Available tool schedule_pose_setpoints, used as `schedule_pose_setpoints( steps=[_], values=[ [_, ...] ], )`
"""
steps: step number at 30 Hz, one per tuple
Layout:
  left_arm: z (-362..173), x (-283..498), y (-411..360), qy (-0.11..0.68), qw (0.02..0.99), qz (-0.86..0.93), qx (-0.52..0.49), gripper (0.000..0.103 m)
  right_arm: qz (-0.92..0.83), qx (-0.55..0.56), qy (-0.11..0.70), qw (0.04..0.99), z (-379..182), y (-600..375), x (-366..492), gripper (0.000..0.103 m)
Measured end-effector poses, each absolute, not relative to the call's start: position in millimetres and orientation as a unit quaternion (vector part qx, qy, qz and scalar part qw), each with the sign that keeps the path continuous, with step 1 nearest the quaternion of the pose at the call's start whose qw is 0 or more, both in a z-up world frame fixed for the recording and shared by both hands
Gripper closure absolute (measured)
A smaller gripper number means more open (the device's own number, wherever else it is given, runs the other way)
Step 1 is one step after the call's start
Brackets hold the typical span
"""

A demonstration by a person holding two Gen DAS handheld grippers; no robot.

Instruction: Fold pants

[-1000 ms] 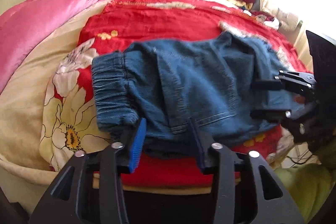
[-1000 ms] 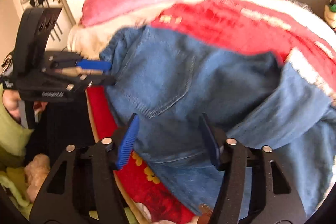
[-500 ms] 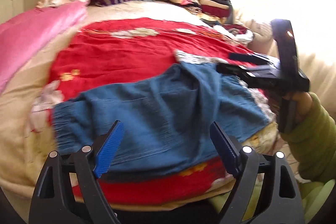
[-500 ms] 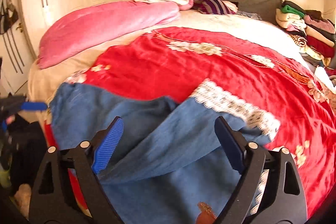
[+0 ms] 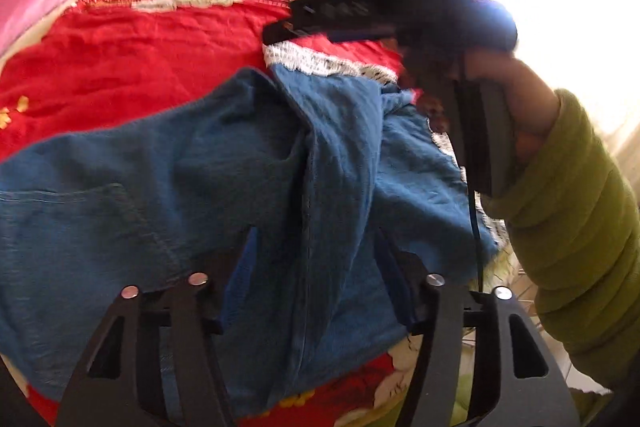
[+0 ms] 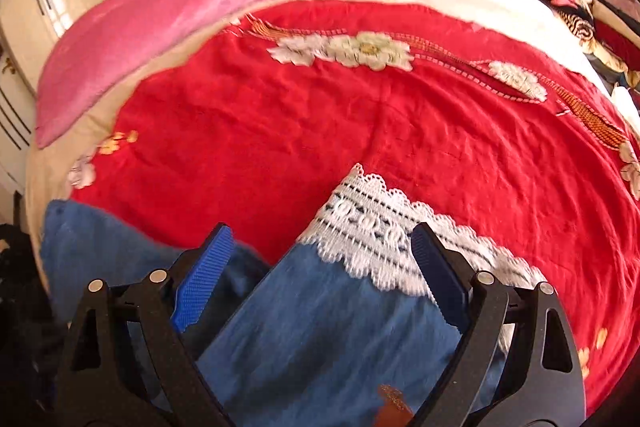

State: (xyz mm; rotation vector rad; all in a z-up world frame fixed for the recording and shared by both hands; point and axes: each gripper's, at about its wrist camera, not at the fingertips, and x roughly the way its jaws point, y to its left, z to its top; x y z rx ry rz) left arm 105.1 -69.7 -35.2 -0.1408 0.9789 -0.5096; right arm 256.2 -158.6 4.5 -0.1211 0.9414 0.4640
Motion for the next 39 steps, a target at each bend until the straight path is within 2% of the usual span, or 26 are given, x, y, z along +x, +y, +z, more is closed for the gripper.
schedule_pose_setpoints(
  steps=[1, 2, 4, 7, 8, 9, 11, 12, 14, 19, 21, 22, 24, 25, 26, 33, 39],
  values=[
    [-38.2, 107.0, -71.9, 0.465, 0.849, -0.242, -0.067, 0.061, 0.214, -0.065, 0.451, 0.864, 1.5, -155.7, 260.7, 0.019],
    [-41.9, 108.9, -74.9, 0.465, 0.849, -0.243, -0.066, 0.077, 0.210, -0.075, 0.454, 0.863, -3.4, -149.7, 267.3, 0.019],
    [-47.5, 109.7, -80.0, 0.466, 0.844, -0.257, -0.068, 0.098, 0.206, -0.081, 0.458, 0.861, -11.2, -142.4, 277.8, 0.019],
    [-48.4, 104.1, -86.0, 0.461, 0.846, -0.264, -0.046, 0.098, 0.182, -0.104, 0.468, 0.859, -24.3, -135.9, 292.4, 0.020],
    [-47.2, 101.9, -86.8, 0.459, 0.847, -0.265, -0.041, 0.098, 0.176, -0.110, 0.471, 0.857, -29.2, -134.7, 295.7, 0.037],
    [-46.0, 100.4, -87.1, 0.456, 0.848, -0.268, -0.038, 0.098, 0.180, -0.110, 0.474, 0.855, -32.0, -135.5, 297.8, 0.061],
    [-44.2, 100.2, -85.2, 0.455, 0.848, -0.269, -0.041, 0.098, 0.185, -0.099, 0.472, 0.857, -31.0, -142.4, 298.8, 0.074],
    [-43.4, 99.7, -83.4, 0.455, 0.848, -0.270, -0.042, 0.098, 0.189, -0.087, 0.466, 0.860, -26.5, -148.7, 297.4, 0.084],
    [-43.2, 99.3, -81.8, 0.453, 0.849, -0.269, -0.039, 0.098, 0.195, -0.061, 0.448, 0.870, -11.8, -164.9, 288.3, 0.088],
    [-39.0, 96.3, -82.9, 0.446, 0.854, -0.266, -0.025, 0.096, 0.181, -0.011, 0.400, 0.898, 28.4, -219.7, 248.8, 0.092],
    [-35.7, 94.9, -83.6, 0.440, 0.859, -0.263, -0.018, 0.087, 0.171, 0.015, 0.382, 0.908, 43.3, -248.7, 225.4, 0.092],
    [-34.3, 94.6, -83.9, 0.436, 0.862, -0.258, -0.012, 0.077, 0.167, 0.025, 0.376, 0.911, 48.7, -260.8, 215.2, 0.092],
    [-33.1, 97.8, -83.7, 0.429, 0.868, -0.251, -0.003, 0.075, 0.160, 0.045, 0.364, 0.917, 58.2, -286.6, 189.4, 0.092],
    [-31.3, 97.2, -83.6, 0.423, 0.872, -0.248, 0.002, 0.077, 0.155, 0.054, 0.359, 0.919, 62.1, -299.7, 175.7, 0.092],
    [-29.2, 96.1, -83.3, 0.417, 0.874, -0.249, 0.005, 0.099, 0.152, 0.060, 0.358, 0.919, 64.2, -311.6, 165.3, 0.092],
    [-15.0, 72.0, -81.8, 0.397, 0.875, -0.274, 0.029, 0.101, 0.150, 0.082, 0.382, 0.908, 58.8, -348.8, 91.4, 0.094],
    [-20.9, 49.5, -88.0, 0.401, 0.868, -0.281, 0.078, 0.101, 0.147, 0.108, 0.427, 0.886, 25.7, -361.8, 48.9, 0.094]
  ],
)
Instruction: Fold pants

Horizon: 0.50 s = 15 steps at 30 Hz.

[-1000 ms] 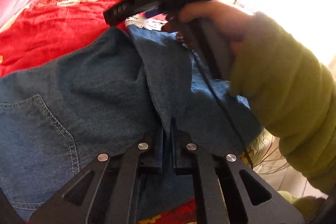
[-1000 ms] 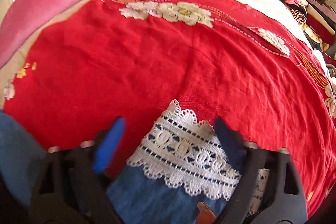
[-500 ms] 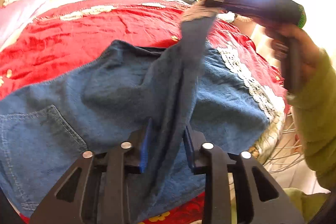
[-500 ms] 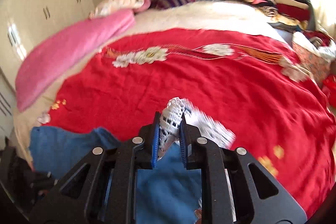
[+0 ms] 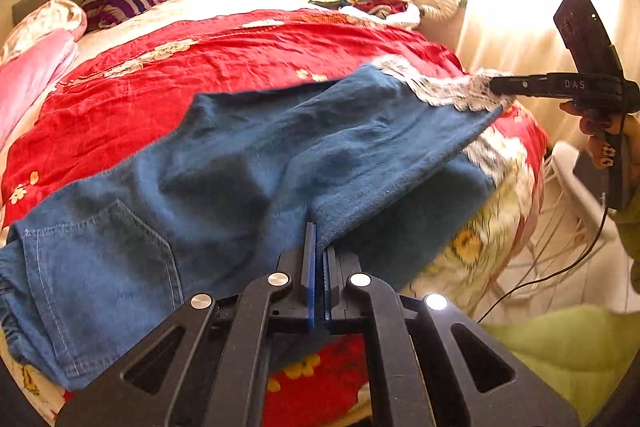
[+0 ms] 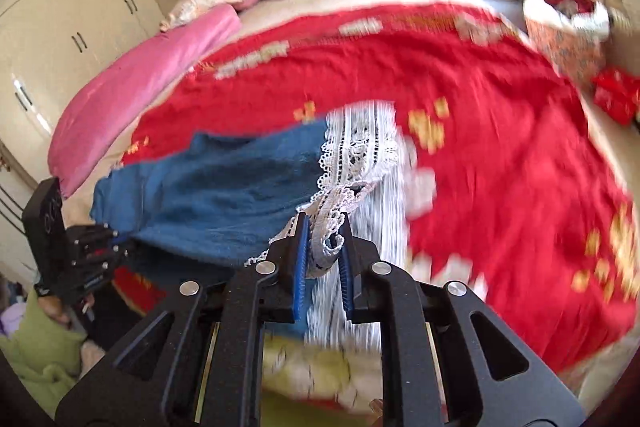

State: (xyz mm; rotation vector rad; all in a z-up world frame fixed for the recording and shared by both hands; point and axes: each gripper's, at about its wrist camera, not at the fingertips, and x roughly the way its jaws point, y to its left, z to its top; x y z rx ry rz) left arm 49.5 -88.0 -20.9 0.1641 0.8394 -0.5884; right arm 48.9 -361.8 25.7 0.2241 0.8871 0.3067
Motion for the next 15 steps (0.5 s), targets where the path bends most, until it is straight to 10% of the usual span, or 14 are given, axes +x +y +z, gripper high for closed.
schedule_pose_setpoints(
  steps=[15],
  values=[
    [-45.9, 40.4, -99.6, 0.429, 0.852, -0.273, 0.122, 0.098, 0.106, 0.086, 0.489, 0.862, -37.5, -366.9, 30.4, 0.094]
  ],
)
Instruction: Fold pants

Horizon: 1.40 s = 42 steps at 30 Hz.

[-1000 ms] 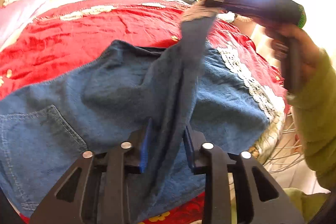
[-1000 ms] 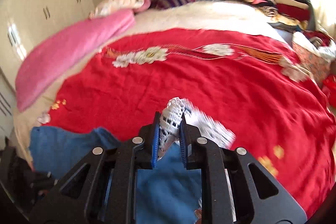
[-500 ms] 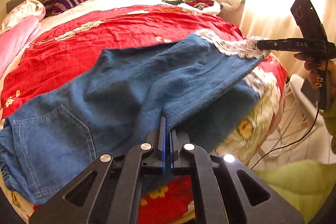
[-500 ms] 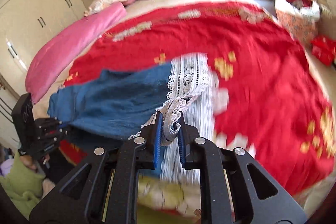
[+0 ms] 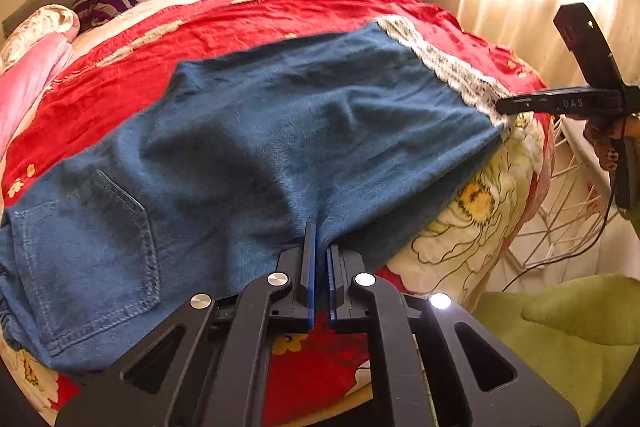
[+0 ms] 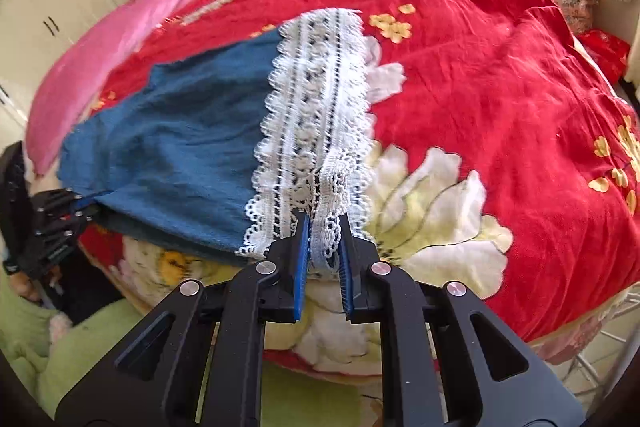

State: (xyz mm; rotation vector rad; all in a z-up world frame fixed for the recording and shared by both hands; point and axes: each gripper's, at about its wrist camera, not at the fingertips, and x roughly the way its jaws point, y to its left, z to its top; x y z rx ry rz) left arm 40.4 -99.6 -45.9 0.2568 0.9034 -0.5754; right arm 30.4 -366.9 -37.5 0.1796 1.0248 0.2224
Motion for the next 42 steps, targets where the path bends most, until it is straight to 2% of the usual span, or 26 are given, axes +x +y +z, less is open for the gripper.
schedule_pose_setpoints(
  steps=[3, 4, 6, 7, 8, 10, 11, 13, 15, 16, 17, 18, 21, 22, 26, 27, 28, 29, 36, 39, 41, 42],
  values=[
    [-50.3, 39.4, -102.2, 0.432, 0.850, -0.272, 0.127, 0.096, 0.097, 0.065, 0.490, 0.864, -41.0, -363.5, 29.9, 0.093],
    [-50.1, 39.0, -100.7, 0.434, 0.849, -0.274, 0.124, 0.091, 0.098, 0.056, 0.492, 0.863, -38.6, -361.9, 29.2, 0.091],
    [-46.5, 36.0, -97.9, 0.436, 0.847, -0.282, 0.116, 0.074, 0.094, 0.060, 0.489, 0.865, -29.0, -365.2, 27.3, 0.083],
    [-42.4, 33.3, -95.0, 0.434, 0.848, -0.286, 0.110, 0.060, 0.090, 0.059, 0.482, 0.870, -23.0, -367.3, 26.4, 0.082],
    [-38.9, 30.7, -92.6, 0.430, 0.849, -0.288, 0.104, 0.052, 0.080, 0.052, 0.465, 0.880, -12.3, -369.5, 24.2, 0.079],
    [-29.3, 25.6, -83.9, 0.419, 0.856, -0.290, 0.089, 0.048, 0.082, 0.044, 0.435, 0.896, 4.5, -367.9, 21.7, 0.073],
    [-21.9, 23.8, -75.0, 0.409, 0.865, -0.280, 0.077, 0.040, 0.095, 0.039, 0.424, 0.900, 10.5, -362.3, 21.8, 0.068],
    [-8.1, 23.9, -51.4, 0.391, 0.886, -0.245, 0.051, 0.029, 0.131, 0.019, 0.418, 0.899, 11.6, -342.2, 24.1, 0.067],
    [2.2, 26.8, -24.1, 0.381, 0.901, -0.206, 0.024, 0.028, 0.160, 0.004, 0.421, 0.893, 6.8, -323.3, 28.8, 0.066],
    [5.3, 28.9, -12.1, 0.379, 0.907, -0.185, 0.013, 0.026, 0.175, -0.004, 0.422, 0.889, 1.5, -312.3, 32.2, 0.065],
    [8.4, 32.0, 7.1, 0.378, 0.914, -0.147, -0.005, 0.017, 0.183, -0.011, 0.426, 0.886, -2.9, -305.1, 36.0, 0.063],
    [9.5, 34.4, 22.9, 0.379, 0.918, -0.111, -0.016, 0.014, 0.189, -0.020, 0.432, 0.882, -9.5, -298.6, 39.7, 0.061],
    [10.3, 35.8, 69.7, 0.368, 0.929, 0.005, -0.034, 0.013, 0.175, -0.044, 0.467, 0.866, -33.5, -290.1, 46.6, 0.060],
    [8.0, 37.4, 82.3, 0.367, 0.929, 0.032, -0.042, 0.007, 0.171, -0.044, 0.472, 0.864, -39.4, -291.6, 47.2, 0.060],
    [-11.4, 53.9, 102.5, 0.400, 0.912, 0.047, -0.076, 0.008, 0.171, -0.038, 0.470, 0.865, -39.3, -296.1, 45.2, 0.059],
    [-16.8, 57.5, 102.1, 0.404, 0.910, 0.032, -0.093, 0.015, 0.169, -0.038, 0.472, 0.864, -39.3, -297.4, 45.2, 0.059],
    [-20.6, 60.2, 101.5, 0.406, 0.907, 0.027, -0.105, 0.060, 0.170, -0.037, 0.473, 0.864, -39.5, -298.9, 44.4, 0.059],
    [-22.8, 61.1, 102.7, 0.406, 0.907, 0.030, -0.106, 0.063, 0.170, -0.034, 0.474, 0.863, -40.9, -301.0, 43.0, 0.059],
    [-23.1, 57.2, 124.4, 0.397, 0.910, 0.057, -0.105, 0.060, 0.174, -0.050, 0.474, 0.862, -42.6, -298.6, 37.3, 0.057],
    [-13.2, 51.0, 121.8, 0.385, 0.915, 0.065, -0.104, 0.054, 0.180, -0.054, 0.469, 0.863, -37.4, -297.0, 35.1, 0.057],
    [6.0, 42.2, 111.7, 0.358, 0.927, 0.061, -0.094, 0.043, 0.197, -0.051, 0.453, 0.868, -28.5, -293.8, 30.6, 0.057],
    [17.8, 37.9, 101.8, 0.343, 0.934, 0.054, -0.084, 0.042, 0.208, -0.053, 0.447, 0.869, -24.7, -290.4, 28.8, 0.057]
  ],
)
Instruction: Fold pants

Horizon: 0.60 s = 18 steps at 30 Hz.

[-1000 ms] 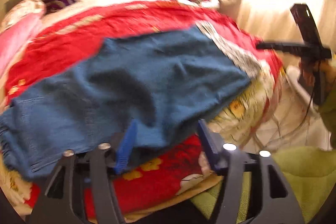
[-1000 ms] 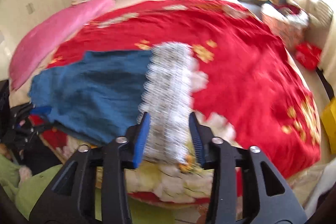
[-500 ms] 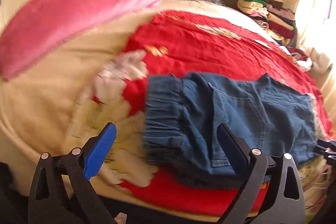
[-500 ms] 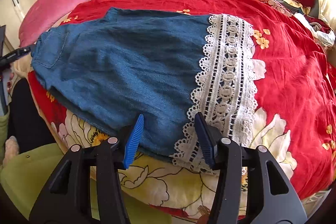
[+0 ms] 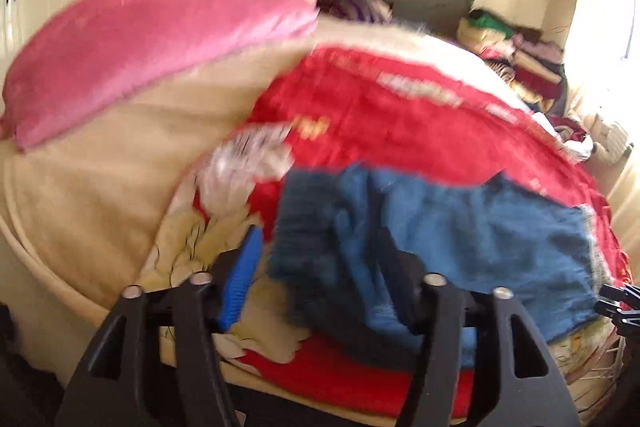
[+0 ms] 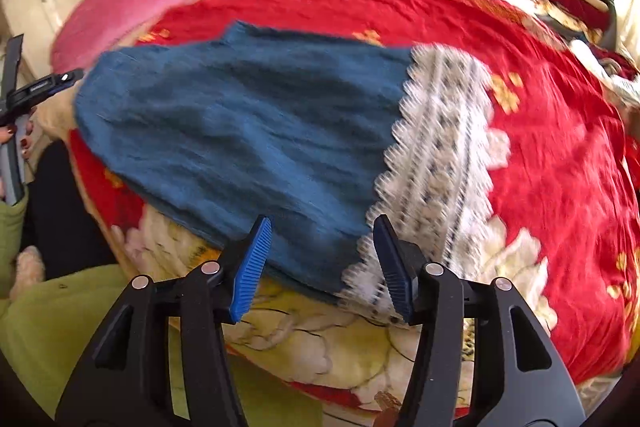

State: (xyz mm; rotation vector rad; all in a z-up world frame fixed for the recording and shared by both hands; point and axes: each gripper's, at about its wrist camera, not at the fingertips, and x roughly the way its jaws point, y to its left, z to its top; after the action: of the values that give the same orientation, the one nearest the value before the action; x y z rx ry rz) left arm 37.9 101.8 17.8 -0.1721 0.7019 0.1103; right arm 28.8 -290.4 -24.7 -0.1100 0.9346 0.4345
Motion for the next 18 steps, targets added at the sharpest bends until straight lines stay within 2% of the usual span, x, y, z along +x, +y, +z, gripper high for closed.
schedule_pose_setpoints(
  steps=[5, 11, 14, 18],
  values=[
    [30.4, 41.9, 35.1, 0.351, 0.931, -0.074, -0.070, 0.042, 0.278, -0.079, 0.421, 0.860, -17.2, -256.7, 22.9, 0.059],
    [-25.5, 61.7, -29.4, 0.435, 0.891, -0.131, -0.010, 0.042, 0.297, -0.083, 0.449, 0.839, -40.0, -235.7, 31.8, 0.079],
    [-51.1, 65.2, -34.5, 0.468, 0.875, -0.127, 0.019, 0.042, 0.298, -0.078, 0.468, 0.828, -54.3, -232.6, 26.9, 0.080],
    [-52.7, 65.1, -32.1, 0.465, 0.875, -0.137, 0.009, 0.038, 0.307, -0.073, 0.468, 0.826, -52.1, -235.4, 22.4, 0.080]
  ],
)
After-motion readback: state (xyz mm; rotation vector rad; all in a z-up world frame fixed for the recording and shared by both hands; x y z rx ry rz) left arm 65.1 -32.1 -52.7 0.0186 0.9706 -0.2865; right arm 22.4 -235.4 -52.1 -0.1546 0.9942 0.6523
